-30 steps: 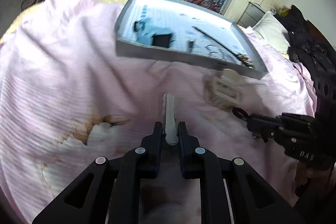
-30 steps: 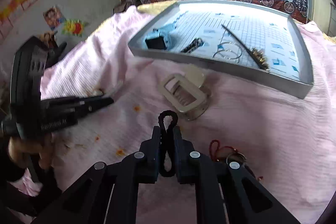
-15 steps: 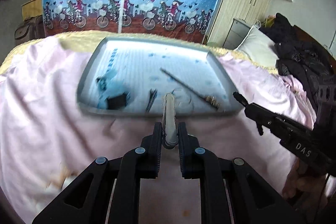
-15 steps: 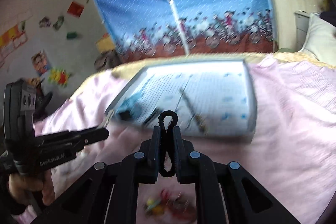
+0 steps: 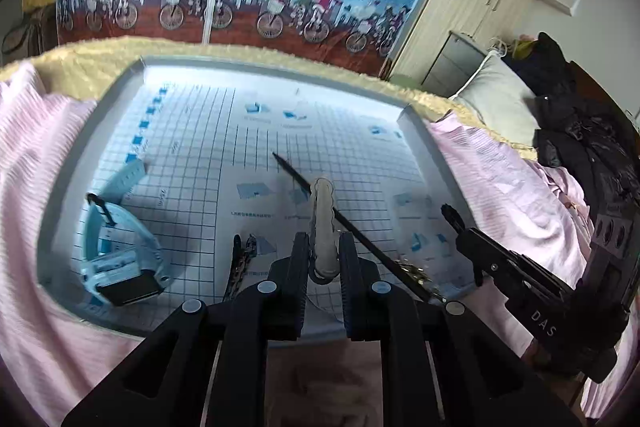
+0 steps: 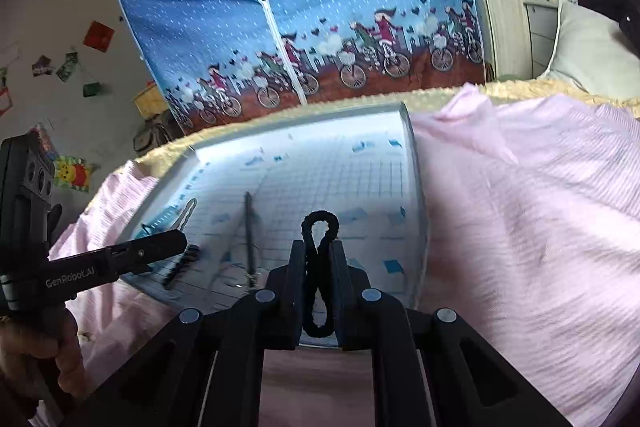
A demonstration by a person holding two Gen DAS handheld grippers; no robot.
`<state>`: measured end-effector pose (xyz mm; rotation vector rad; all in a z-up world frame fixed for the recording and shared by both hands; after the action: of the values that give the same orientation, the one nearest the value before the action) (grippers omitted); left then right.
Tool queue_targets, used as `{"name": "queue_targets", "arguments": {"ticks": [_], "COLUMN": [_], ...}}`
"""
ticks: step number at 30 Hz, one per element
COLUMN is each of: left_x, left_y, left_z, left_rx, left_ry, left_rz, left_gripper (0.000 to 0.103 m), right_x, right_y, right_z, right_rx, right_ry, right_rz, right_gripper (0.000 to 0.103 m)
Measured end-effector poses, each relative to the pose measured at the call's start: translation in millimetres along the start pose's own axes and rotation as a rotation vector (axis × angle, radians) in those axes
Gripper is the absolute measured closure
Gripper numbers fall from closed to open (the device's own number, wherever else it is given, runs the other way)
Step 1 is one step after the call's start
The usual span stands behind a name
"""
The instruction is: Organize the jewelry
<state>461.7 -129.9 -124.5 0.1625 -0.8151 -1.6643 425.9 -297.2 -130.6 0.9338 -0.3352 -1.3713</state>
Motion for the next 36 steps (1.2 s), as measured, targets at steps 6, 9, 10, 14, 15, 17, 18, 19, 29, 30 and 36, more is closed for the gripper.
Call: {"name": "queue_targets", "arguments": {"ticks": [6,9,10,14,15,17,18,19,29,30,36], "left_x": [-9,-10,-11,-16,-18,-21,-22,-24,-25,-24,-17], "left_y": [-1,-2,-3,-5,-5,-5,-5,-4,-7,-9,-31], "left_z": [-19,-23,-24,-24,-22,-17,-13,-7,70,82,129], "left_rx": [-0.047,-0.057,-0.061,-0.072,-0.069,-0.066,-0.061,-0.052,0.132,0.167,0.233], "left_ry": [0.015,0.027,0.027,0.048,0.059,0.078,0.079,0.066,0.111,0.120,0.152], "left_rz": [0.003,0.006,0.014,0.056,0.065,0.084,0.101,0.130,0.150,0.144,0.110], "left_gripper": [0.091,0.091,0.091,0.091,0.090,0.080,0.070,0.066,0.002,0.002,0.002], "right_x": [-1,2,3,5,4,4,4,5,-3,-5,-35], "right_y": [-3,-4,-3,-3,-2,-2,-2,-1,14,16,7], "right_z": [-9,-9,-9,-7,-7,-5,-4,-3,30,35,76], "right_rx": [-0.034,-0.036,-0.039,-0.042,-0.045,-0.046,-0.042,-0.039,0.073,0.093,0.167], "right_ry": [-0.011,-0.009,-0.010,-0.033,-0.043,-0.068,-0.072,-0.078,-0.079,-0.079,-0.065], "right_rz": [0.043,0.032,0.028,0.024,0.029,0.035,0.036,0.036,0.040,0.042,0.135], "right_gripper": [0.089,0.089,0.088,0.074,0.071,0.064,0.060,0.057,0.005,0.000,0.000]}}
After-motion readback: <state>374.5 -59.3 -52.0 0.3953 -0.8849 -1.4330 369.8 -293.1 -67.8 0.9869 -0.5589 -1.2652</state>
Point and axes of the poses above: each gripper's, at about its wrist camera, not at the fingertips, and z roughly against the way its jaws point, x to its right, y to its top, the point moved 6 cm from there along -z, roughly the way its jaws point, and after that the axes turned 2 degrees about -x, right-handed, at the moved point
